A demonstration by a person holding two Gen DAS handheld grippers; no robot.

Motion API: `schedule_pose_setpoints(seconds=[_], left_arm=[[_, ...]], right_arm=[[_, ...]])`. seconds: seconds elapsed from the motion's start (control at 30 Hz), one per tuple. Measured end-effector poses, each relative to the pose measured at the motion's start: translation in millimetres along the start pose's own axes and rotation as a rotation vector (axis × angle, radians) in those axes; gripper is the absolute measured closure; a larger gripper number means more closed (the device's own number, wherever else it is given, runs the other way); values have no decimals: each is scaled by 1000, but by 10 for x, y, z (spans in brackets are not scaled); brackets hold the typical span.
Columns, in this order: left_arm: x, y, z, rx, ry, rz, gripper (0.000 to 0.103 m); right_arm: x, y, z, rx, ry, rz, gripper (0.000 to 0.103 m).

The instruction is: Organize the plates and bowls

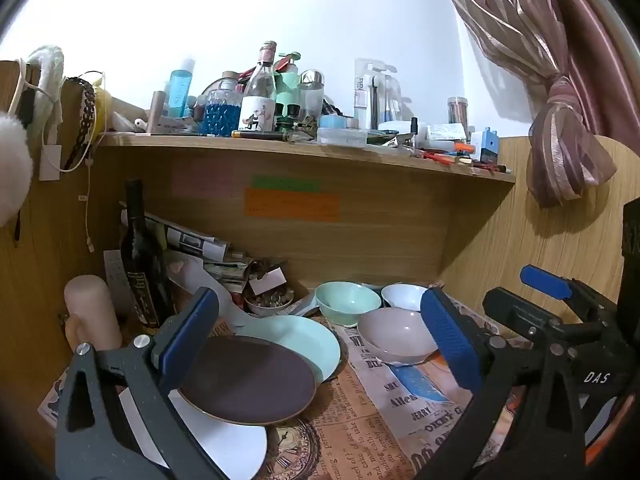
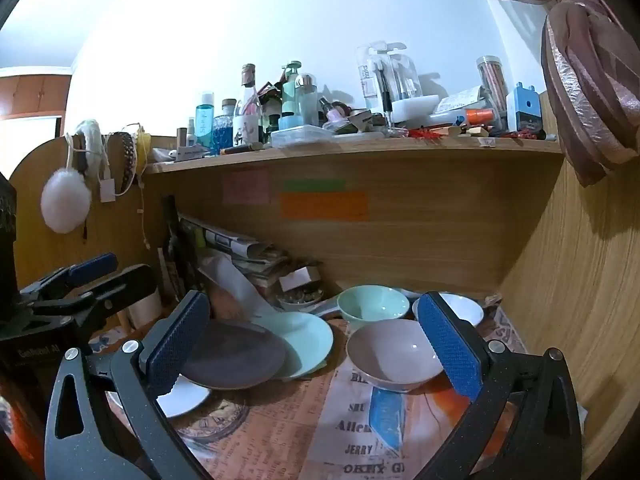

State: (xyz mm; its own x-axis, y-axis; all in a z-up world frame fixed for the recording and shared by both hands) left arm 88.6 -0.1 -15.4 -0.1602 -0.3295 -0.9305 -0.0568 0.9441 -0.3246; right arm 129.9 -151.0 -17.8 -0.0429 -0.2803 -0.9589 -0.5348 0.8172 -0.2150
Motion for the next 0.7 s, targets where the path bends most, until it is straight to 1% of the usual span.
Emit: schedule_pose_setpoints(seconds=[0.27,0.33,0.7], left_arm=[[33,-84,-18,-3,8,0,0],[42,17,59,-8,19,-18,0],[76,-8,68,-7,24,-10,0]], right_arm=[[-13,-4,-5,0,5,2,0],[1,0,-6,-3,6,3,0],[-25,11,-37,-2,4,9,0]])
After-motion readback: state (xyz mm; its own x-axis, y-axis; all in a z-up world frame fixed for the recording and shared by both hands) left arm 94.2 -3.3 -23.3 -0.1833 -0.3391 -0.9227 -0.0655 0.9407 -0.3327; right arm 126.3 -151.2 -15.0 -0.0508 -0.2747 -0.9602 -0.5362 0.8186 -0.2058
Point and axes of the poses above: each gripper's, at about its wrist camera, not at the fingertips, and z roughly the way its jaws point, y to its left, x to its underside, the point moved 9 cm from there along z, roughly the way its jaws point, and after that the axes turned 15 degrees about -z, right-handed, at the moved point
